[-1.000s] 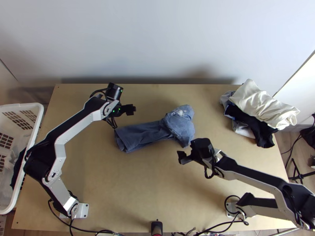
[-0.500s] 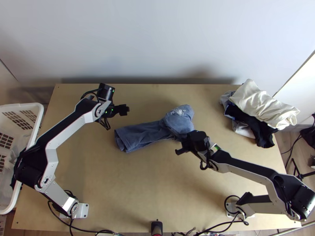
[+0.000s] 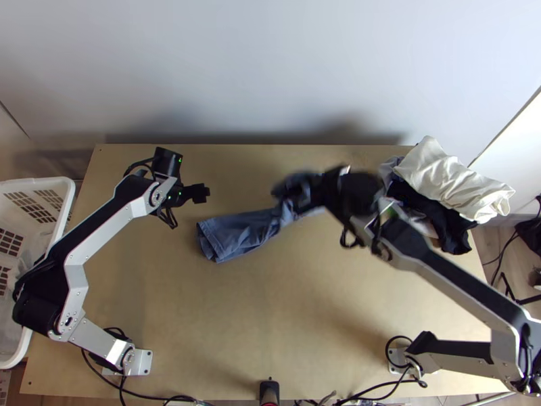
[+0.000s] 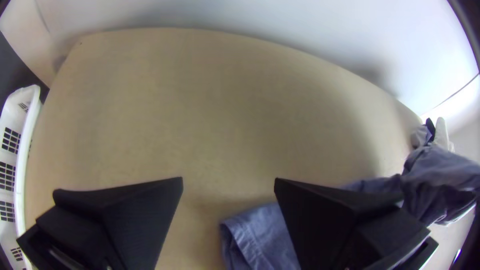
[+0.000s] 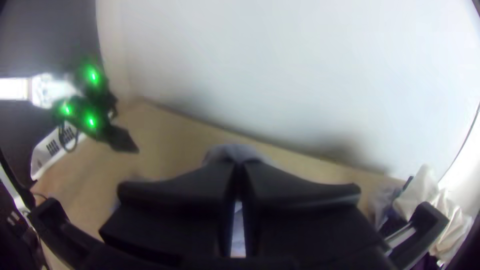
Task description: Fold the t-shirt
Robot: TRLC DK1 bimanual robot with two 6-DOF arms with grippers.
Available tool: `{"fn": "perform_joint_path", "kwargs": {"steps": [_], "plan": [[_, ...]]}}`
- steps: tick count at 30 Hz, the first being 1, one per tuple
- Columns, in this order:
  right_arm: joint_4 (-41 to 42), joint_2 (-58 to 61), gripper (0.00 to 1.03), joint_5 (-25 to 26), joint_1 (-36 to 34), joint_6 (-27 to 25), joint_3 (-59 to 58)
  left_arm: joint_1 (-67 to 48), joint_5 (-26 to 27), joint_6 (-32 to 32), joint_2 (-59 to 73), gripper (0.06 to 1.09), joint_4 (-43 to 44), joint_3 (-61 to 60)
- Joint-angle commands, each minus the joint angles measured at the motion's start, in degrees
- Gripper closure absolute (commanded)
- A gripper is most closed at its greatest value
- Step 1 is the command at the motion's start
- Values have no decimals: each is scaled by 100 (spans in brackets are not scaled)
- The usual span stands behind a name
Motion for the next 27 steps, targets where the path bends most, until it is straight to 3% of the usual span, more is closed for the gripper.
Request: {"fn": "perform_joint_path", "kwargs": {"steps": [1, 13, 27], "plan": [[-882, 300, 100, 17, 3, -130, 2436, 101, 7, 28, -188, 19, 44, -286], [-1093, 985, 100, 26, 29, -314, 4765, 162, 16, 90, -548, 19, 70, -427], [-1101, 1064, 100, 26, 65, -314, 4853, -14, 25, 177, -750, 19, 70, -567]]}}
